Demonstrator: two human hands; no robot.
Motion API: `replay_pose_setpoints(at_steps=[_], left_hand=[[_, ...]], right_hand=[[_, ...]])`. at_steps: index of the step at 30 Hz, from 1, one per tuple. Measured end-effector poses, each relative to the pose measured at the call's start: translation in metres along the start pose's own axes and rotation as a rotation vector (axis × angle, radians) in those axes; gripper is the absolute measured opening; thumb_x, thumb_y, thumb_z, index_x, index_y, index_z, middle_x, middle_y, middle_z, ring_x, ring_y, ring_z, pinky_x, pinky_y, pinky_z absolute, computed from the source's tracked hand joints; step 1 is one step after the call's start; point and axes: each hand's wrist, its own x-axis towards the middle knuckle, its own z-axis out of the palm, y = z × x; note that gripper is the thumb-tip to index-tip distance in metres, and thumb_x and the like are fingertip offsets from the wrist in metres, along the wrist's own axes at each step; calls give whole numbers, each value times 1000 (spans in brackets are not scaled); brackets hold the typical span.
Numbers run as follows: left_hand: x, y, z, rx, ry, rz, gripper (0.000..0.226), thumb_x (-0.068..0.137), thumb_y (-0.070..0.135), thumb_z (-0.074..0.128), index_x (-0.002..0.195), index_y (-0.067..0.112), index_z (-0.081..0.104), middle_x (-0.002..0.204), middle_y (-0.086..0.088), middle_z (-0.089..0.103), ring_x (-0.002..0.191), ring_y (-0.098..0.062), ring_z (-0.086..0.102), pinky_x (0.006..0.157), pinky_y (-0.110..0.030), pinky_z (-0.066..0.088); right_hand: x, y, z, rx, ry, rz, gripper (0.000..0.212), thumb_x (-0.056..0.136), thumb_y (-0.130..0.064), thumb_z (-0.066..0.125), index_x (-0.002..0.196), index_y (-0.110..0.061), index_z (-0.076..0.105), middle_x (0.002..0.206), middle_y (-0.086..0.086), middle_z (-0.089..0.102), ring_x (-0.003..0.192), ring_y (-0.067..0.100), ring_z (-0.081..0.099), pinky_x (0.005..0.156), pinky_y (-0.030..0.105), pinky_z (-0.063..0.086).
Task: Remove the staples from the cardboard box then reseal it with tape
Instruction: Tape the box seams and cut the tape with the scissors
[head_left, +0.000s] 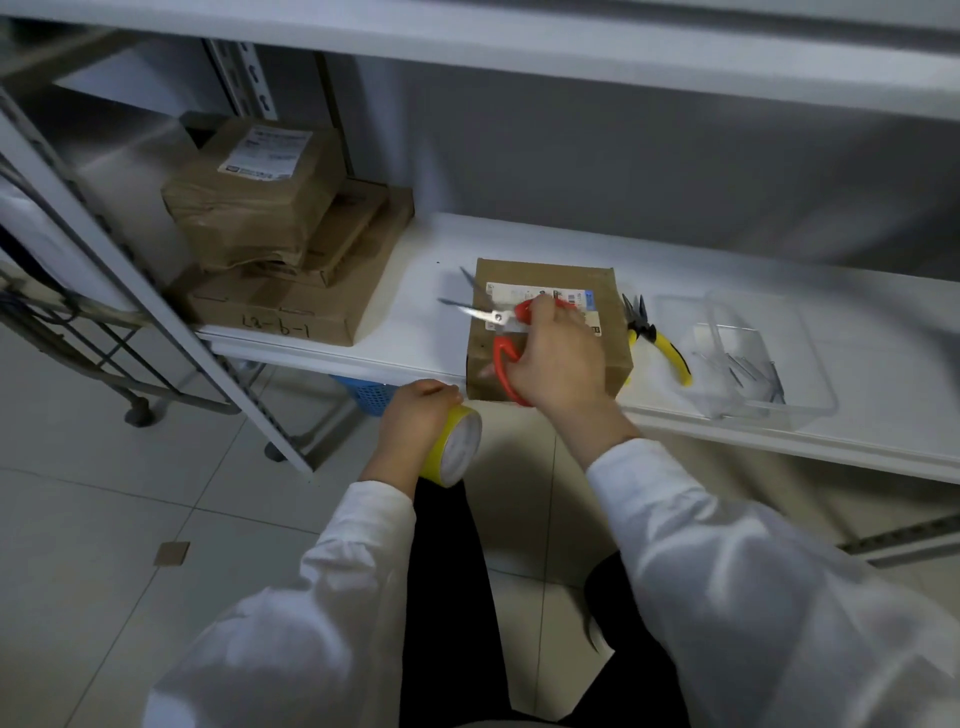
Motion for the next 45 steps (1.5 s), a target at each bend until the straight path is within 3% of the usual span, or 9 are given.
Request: replay_pose_setpoints(at_steps=[5,7,15,19,23,27,35,41,45], left_hand=[[-8,5,-2,56,-103,68,17,87,15,61,100,9,71,112,-9,66,110,-23,56,87,-24,38],[-11,8,-7,46,-123,58,17,88,15,61,101,8,69,111,-10,65,107,-23,56,89,-25,38],[-11,20,-16,-84,-151,34,21,82,18,68,63,27,64,84,2,62,92,-18,54,91,-31,43],[-18,22,-8,-174,-294,57,36,84,12,66,51,26,71,58,14,68,73,-10,60,79,-24,47],[-22,25,-2,-135,-342,78,17,84,19,65,69,22,71,72,9,70,79,-12,61,83,-26,46],[-24,28,-3,-103,-363,79,13,83,19,66,71,23,71,81,5,69,86,-16,61,88,-30,46],[-26,35,-3,-94,-484,96,19,85,13,64,69,21,71,66,11,71,71,-5,63,78,-20,48],[-25,33,6,-94,-546,72,22,84,20,65,65,25,75,79,3,72,88,-19,62,95,-36,46],[-18,30,-7,-144,-384,34,6,82,17,67,82,15,73,87,-7,70,92,-24,62,92,-36,48]], right_hand=[[-3,-12,37,-114,95,-12,49,62,-30,82,94,-5,55,90,14,67,88,31,64,76,33,51],[-4,-7,37,-139,47,-53,44,71,-25,77,103,-6,54,100,14,66,96,30,63,82,34,49],[-2,42,12,41,-177,-178,40,82,-27,68,116,-17,51,119,7,62,110,27,57,86,34,49],[-2,46,-7,396,-276,14,52,71,-40,78,109,-15,52,98,-1,61,91,18,57,75,28,44],[-9,52,-7,256,328,413,42,82,-33,64,113,-6,52,113,12,61,109,30,53,85,35,42],[-5,70,-2,348,171,712,67,76,-43,72,122,-4,44,124,14,58,118,34,52,95,39,43],[18,63,-11,488,165,583,63,79,-31,74,128,-8,41,127,11,57,115,30,56,86,31,46],[5,53,0,395,170,732,77,70,-46,77,123,-3,41,122,15,59,113,36,55,90,44,49],[-3,52,3,555,53,699,69,78,-35,75,127,-5,37,123,12,59,112,33,57,85,35,45]])
